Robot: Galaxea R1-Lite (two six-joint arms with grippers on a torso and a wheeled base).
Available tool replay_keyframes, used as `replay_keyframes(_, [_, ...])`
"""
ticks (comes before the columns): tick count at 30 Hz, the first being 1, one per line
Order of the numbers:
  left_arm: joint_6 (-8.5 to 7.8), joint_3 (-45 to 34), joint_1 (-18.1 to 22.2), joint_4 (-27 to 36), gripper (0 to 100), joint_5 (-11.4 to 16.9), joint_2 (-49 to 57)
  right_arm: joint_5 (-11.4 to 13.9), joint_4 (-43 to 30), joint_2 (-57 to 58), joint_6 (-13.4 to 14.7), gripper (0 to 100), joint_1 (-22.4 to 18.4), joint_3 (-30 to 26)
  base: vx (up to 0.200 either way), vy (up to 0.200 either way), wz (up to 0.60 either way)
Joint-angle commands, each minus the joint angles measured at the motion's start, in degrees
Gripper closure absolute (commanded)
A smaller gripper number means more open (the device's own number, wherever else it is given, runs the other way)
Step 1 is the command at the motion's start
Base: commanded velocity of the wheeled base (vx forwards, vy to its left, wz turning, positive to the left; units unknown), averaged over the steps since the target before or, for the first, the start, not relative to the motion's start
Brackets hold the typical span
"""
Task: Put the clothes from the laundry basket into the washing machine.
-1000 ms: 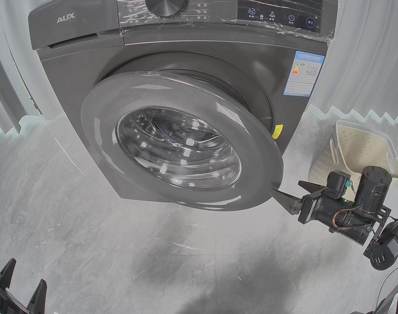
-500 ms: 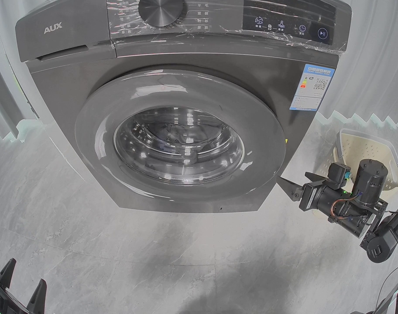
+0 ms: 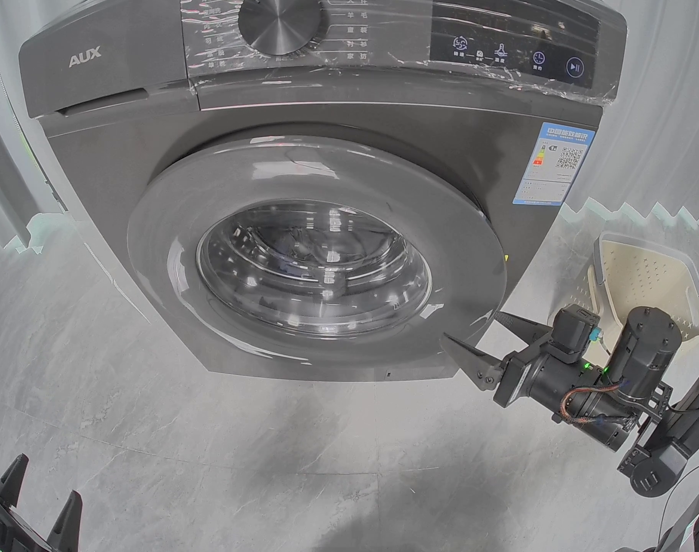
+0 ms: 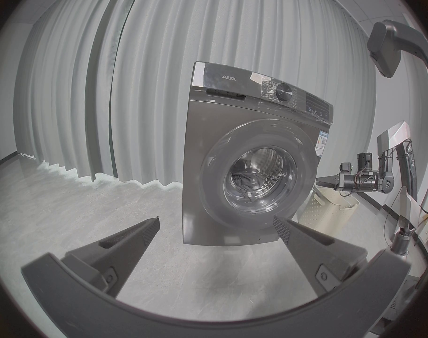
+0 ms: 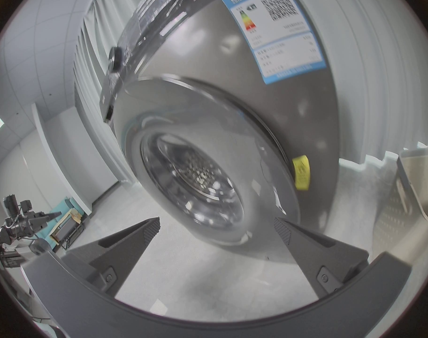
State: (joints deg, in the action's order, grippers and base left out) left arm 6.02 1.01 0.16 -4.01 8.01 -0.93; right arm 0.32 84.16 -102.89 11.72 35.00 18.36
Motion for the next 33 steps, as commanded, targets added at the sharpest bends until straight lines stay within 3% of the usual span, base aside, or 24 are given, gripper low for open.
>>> replay_keyframes(1, [0.04, -1.0, -0.1, 0.0, 0, 0.0, 0.9, -0.4, 4.5, -4.8, 0.0, 0, 1.6, 1.2, 0.200, 0.000, 0.00])
replay_keyframes(8, [-0.13, -1.0, 0.0, 0.0, 0, 0.1, 0.9, -0.5, 4.3, -4.5, 0.1, 0, 1.5, 4.1, 0.200, 0.000, 0.00])
replay_keyframes(18, [-0.13, -1.0, 0.0, 0.0, 0, 0.1, 0.9, -0.7, 4.2, -3.1, 0.1, 0, 0.9, 4.6, 0.000, 0.000, 0.00])
replay_keyframes(25, [0.04, -1.0, 0.0, 0.0, 0, 0.1, 0.9, 0.9, 4.2, 1.7, -0.8, 0, 2.9, -4.1, 0.000, 0.000, 0.00])
replay_keyframes(27, [0.04, -1.0, 0.0, 0.0, 0, 0.1, 0.9, 2.4, 4.0, 6.2, -0.9, 0, 3.7, -8.3, 0.000, 0.000, 0.00])
replay_keyframes(30, [0.04, -1.0, 0.0, 0.0, 0, 0.1, 0.9, 2.3, 4.0, 9.4, -1.3, 0, 3.7, -10.8, 0.000, 0.000, 0.00])
replay_keyframes(33, [0.04, -1.0, 0.0, 0.0, 0, 0.1, 0.9, 2.2, 4.1, 12.2, -3.4, 0, 3.2, -14.6, 0.000, 0.000, 0.00])
